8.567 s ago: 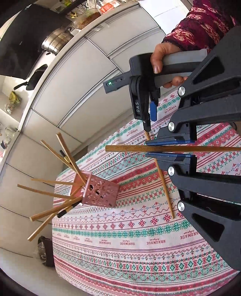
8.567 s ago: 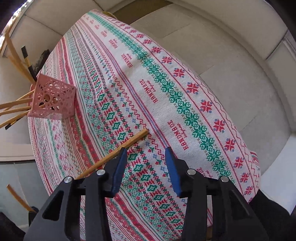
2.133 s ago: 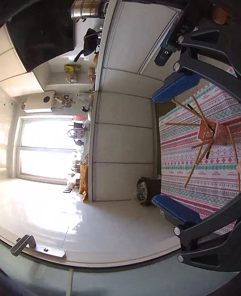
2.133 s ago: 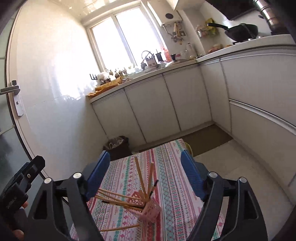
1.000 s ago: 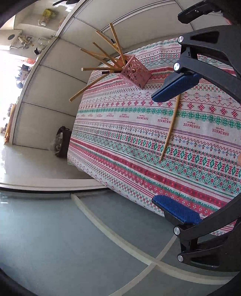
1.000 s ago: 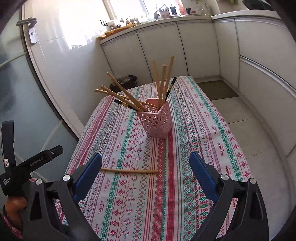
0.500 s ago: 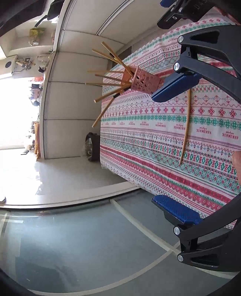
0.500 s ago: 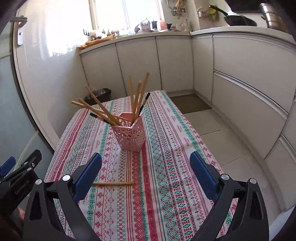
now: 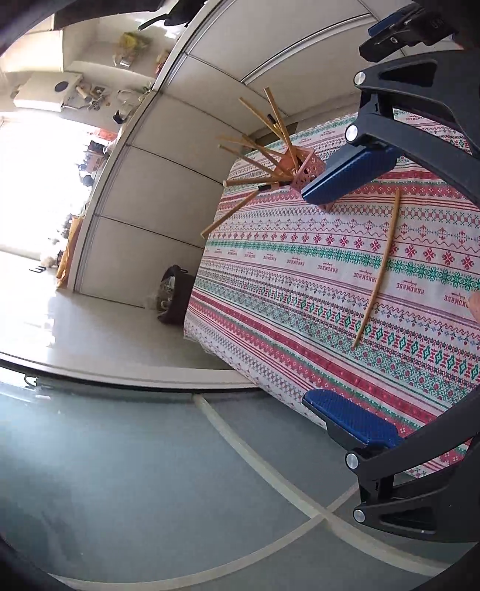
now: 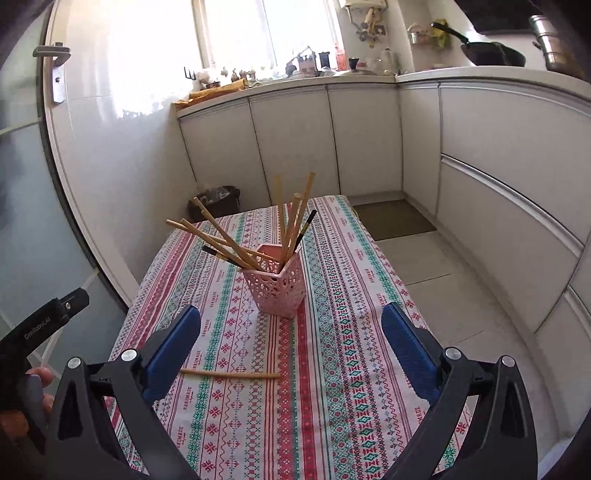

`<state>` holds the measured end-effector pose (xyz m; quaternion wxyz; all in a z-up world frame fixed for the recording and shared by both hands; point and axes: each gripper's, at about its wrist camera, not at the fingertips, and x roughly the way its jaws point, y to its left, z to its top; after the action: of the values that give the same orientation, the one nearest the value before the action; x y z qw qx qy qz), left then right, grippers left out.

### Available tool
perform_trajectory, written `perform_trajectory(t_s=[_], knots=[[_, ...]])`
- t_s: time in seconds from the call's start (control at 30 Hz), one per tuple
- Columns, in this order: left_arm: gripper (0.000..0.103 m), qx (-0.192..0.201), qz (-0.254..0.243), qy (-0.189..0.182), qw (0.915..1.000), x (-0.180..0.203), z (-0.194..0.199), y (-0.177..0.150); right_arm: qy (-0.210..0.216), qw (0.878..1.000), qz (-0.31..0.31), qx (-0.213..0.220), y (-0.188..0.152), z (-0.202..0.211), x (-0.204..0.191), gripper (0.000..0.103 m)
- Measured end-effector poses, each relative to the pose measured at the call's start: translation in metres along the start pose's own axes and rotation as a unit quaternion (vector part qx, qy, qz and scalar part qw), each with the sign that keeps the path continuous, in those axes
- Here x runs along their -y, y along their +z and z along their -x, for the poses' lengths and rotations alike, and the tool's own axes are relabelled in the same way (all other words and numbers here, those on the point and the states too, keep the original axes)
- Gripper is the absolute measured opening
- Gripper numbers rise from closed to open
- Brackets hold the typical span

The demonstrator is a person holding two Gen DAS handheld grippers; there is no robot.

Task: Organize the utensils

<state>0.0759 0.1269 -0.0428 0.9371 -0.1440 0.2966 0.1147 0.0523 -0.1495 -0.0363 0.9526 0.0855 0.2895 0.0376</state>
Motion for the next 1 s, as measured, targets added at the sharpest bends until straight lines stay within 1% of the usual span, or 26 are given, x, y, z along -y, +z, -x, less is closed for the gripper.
perform_trajectory(t_s=[0.13, 0.47, 0.57, 0.63, 0.7, 0.83, 0.93, 1.0], knots=[[0.096, -0.006, -0.031, 0.025, 0.9992, 0.005, -0.002, -0.005, -0.006, 1.000, -0.029, -0.004, -0.002, -0.004, 0.001, 0.096], [0.096, -0.004, -0.050, 0.009, 0.9987, 0.009, 0.001, -0.011, -0.006, 0.999, -0.046, -0.002, -0.001, 0.008, -0.003, 0.096], [0.096, 0.004, -0.077, 0.001, 0.9970, 0.024, 0.015, -0.014, -0.012, 0.999, -0.052, 0.001, 0.000, 0.020, 0.003, 0.096], [0.096, 0.019, -0.098, 0.012, 0.9949, 0.036, 0.027, -0.019, -0.026, 0.998, -0.048, 0.007, 0.000, 0.031, 0.008, 0.096], [0.096, 0.030, -0.105, 0.018, 0.9939, 0.043, 0.040, -0.025, -0.040, 0.998, -0.048, 0.019, 0.001, 0.045, 0.014, 0.096], [0.096, 0.014, -0.107, 0.011, 0.9941, 0.055, 0.059, -0.038, -0.045, 0.997, -0.052, 0.030, 0.000, 0.071, 0.026, 0.096], [0.096, 0.018, -0.122, 0.010, 0.9923, 0.070, 0.077, -0.045, -0.048, 0.997, -0.045, 0.040, -0.003, 0.090, 0.030, 0.096], [0.096, 0.018, -0.127, 0.000, 0.9917, 0.080, 0.088, -0.046, -0.050, 0.997, -0.045, 0.046, -0.005, 0.101, 0.033, 0.096]])
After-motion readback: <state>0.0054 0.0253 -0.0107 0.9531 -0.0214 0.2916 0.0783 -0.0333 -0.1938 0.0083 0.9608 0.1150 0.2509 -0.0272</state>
